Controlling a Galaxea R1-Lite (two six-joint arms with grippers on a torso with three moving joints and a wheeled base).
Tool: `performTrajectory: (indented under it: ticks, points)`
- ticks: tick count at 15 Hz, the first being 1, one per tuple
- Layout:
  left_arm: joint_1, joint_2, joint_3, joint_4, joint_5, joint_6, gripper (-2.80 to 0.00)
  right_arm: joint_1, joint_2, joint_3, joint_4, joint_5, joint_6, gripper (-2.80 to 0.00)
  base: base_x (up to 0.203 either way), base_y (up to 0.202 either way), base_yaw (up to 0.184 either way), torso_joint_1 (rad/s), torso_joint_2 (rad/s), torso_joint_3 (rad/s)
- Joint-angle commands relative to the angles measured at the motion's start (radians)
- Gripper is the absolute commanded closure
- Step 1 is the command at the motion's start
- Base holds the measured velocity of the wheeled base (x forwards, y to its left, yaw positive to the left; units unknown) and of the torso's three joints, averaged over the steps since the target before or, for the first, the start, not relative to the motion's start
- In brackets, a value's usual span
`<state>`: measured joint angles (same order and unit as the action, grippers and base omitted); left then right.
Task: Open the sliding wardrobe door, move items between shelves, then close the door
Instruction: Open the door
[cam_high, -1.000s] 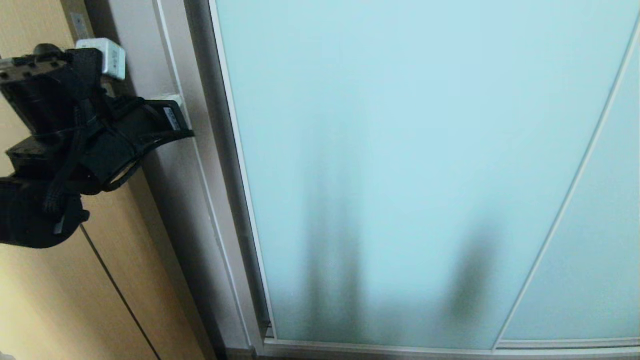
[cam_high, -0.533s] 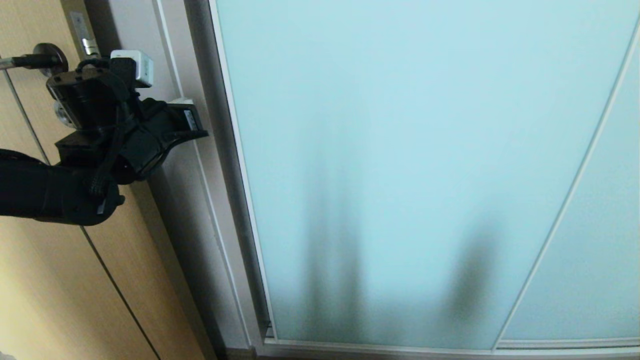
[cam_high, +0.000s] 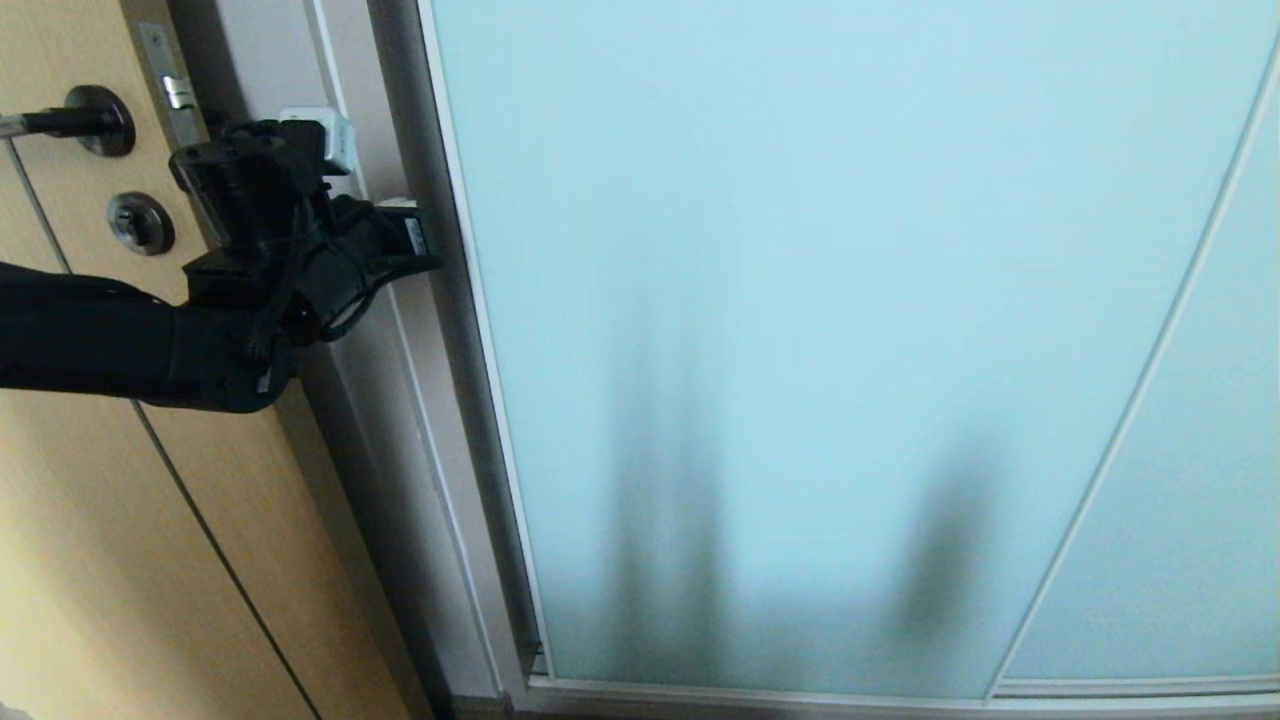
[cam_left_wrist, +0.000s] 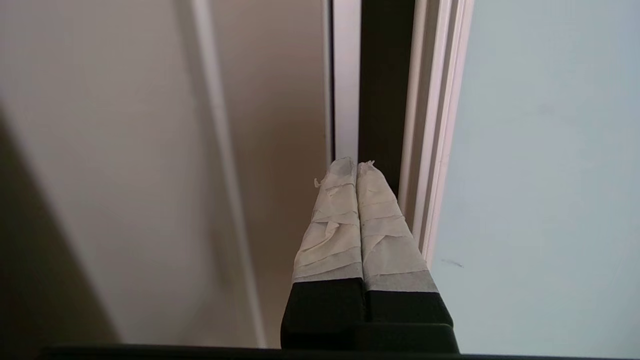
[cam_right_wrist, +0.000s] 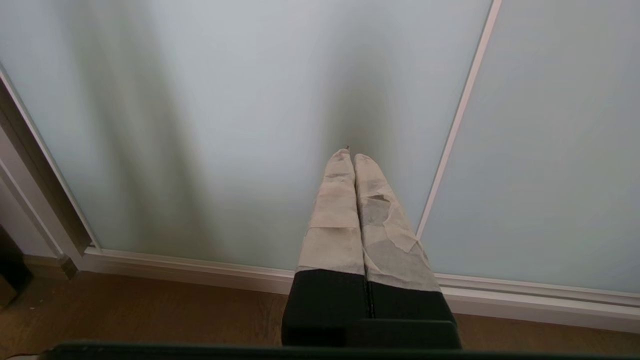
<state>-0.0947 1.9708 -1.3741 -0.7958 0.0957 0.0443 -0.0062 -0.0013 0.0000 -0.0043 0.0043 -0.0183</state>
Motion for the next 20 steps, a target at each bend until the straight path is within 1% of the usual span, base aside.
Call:
performTrajectory:
  ticks: [1, 6, 11, 18, 20]
  points:
    - [-0.004, 0.046, -0.042, -0.004, 0.001, 0.002, 0.0, 0.0, 0.001, 0.001, 0.0, 0.0, 0.0, 0.0, 0.0, 0.0, 0.0, 0.0, 0.0, 0.0]
    - [-0.01, 0.113, -0.152, 0.014, 0.001, 0.019, 0.0, 0.0, 0.001, 0.0, 0.0, 0.0, 0.0, 0.0, 0.0, 0.0, 0.0, 0.0, 0.0, 0.0]
    - [-0.029, 0.162, -0.169, 0.013, 0.001, 0.023, 0.0, 0.0, 0.001, 0.001, 0.0, 0.0, -0.001, 0.0, 0.0, 0.0, 0.0, 0.0, 0.0, 0.0]
    - [-0.04, 0.231, -0.25, 0.011, 0.002, 0.021, 0.0, 0.0, 0.001, 0.0, 0.0, 0.0, 0.0, 0.0, 0.0, 0.0, 0.0, 0.0, 0.0, 0.0]
    - [-0.063, 0.221, -0.246, 0.01, 0.004, 0.022, 0.0, 0.0, 0.001, 0.002, 0.0, 0.0, -0.001, 0.0, 0.0, 0.0, 0.0, 0.0, 0.0, 0.0]
